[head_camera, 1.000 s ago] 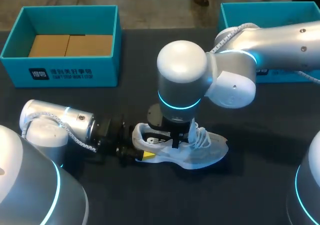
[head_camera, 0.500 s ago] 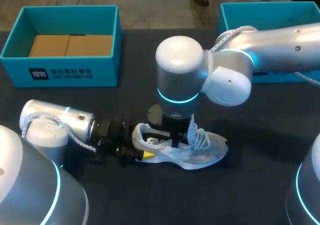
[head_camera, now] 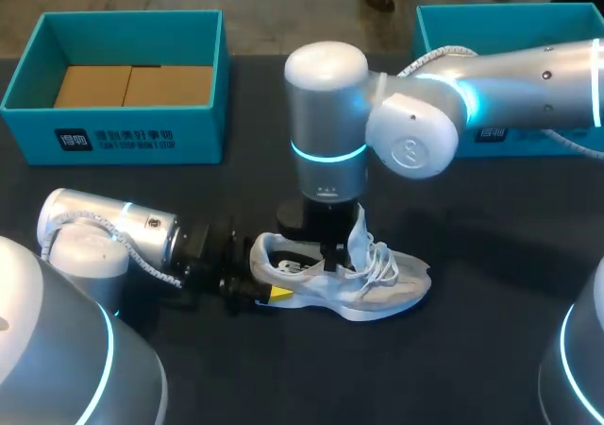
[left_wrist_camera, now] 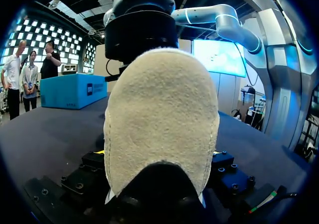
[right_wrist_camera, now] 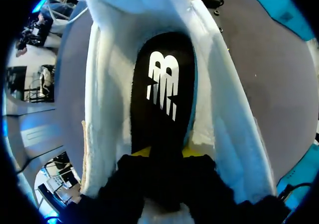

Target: Take the shoe out of the shoebox, open the shoe tongue, remove and reinsert the insole, then place the shoe into the shoebox

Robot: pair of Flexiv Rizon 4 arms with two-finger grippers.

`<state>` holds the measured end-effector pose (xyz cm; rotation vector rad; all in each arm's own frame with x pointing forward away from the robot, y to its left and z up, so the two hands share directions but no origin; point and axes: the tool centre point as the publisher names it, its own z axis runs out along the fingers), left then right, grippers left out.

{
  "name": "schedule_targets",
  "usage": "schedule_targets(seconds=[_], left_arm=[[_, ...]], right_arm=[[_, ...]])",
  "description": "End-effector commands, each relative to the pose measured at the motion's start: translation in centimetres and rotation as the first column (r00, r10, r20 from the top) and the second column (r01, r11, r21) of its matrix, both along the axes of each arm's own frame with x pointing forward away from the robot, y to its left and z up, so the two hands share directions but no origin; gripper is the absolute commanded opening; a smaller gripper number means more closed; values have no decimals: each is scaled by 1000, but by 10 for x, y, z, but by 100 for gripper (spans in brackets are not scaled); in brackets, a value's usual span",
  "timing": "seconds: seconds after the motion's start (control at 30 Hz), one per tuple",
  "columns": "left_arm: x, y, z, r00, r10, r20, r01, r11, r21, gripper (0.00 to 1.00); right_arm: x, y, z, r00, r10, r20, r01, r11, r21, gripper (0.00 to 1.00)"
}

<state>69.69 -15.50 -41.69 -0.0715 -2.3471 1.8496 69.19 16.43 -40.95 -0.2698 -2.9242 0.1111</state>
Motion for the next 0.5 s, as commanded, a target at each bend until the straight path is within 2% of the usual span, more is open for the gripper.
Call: schedule_targets(seconds=[0.03, 0.33, 0.5], left_arm=[[-1, 1, -2, 1000, 3, 0, -3, 1000, 1, 0], [-1, 1, -2, 1000, 3, 0, -3, 1000, 1, 0], [-1, 1, -2, 1000, 3, 0, -3, 1000, 1, 0]], right_arm=[[-6, 4, -23, 999, 1, -47, 0, 1000, 19, 0], [-5, 1, -7, 997, 6, -72, 0, 997, 77, 0], [-5, 0, 7, 999, 8, -32, -4, 991, 134, 0]])
